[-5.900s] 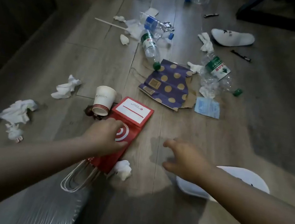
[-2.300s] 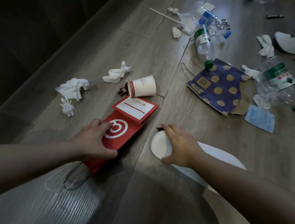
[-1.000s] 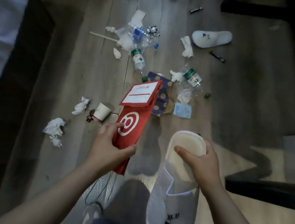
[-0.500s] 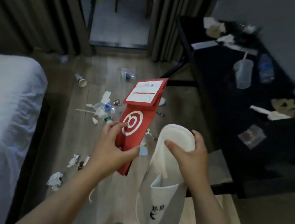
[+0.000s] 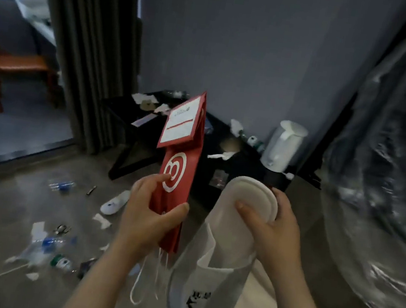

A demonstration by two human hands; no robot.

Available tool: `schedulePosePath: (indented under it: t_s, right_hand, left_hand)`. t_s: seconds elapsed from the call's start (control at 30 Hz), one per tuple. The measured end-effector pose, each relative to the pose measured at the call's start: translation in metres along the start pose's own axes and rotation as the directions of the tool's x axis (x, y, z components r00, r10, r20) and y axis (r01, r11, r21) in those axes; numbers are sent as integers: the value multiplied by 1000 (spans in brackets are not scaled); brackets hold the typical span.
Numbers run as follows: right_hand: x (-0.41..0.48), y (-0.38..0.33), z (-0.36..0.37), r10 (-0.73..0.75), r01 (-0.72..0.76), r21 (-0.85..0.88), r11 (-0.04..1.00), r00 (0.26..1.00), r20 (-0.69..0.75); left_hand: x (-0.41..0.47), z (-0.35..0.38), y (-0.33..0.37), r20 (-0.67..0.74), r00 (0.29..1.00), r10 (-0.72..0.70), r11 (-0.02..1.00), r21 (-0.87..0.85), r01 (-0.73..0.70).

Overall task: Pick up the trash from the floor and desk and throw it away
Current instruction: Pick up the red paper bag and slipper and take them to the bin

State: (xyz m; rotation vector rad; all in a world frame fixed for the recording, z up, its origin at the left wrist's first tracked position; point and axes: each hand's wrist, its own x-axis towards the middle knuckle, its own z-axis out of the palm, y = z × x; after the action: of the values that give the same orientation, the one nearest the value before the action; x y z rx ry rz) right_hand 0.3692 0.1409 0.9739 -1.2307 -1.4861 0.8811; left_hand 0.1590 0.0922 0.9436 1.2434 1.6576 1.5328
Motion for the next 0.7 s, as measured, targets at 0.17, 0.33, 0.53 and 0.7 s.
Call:
schedulePosePath:
  t_s: [0.17,0.33,0.53,0.7]
  right_hand:
    - [-50,-14,-102,17,-32,-58,998,968,-249]
    - [-112,-17,-207,7,-50,-74,996,873,-488]
    - [-212,-13,-338,1,-118,-119,986,714,-700]
    - [-315,-7,-452,-2,-177,-120,977,553,-833]
  left_hand:
    - [-33,74,52,241,964,111,993,-62,-99]
    - [-86,159,105,449,864,226,973,-137,-184]
    - [-193,272,160,623,707,335,941,-261,-216]
    - [-309,359,192,735,575,360,929,-337,-152]
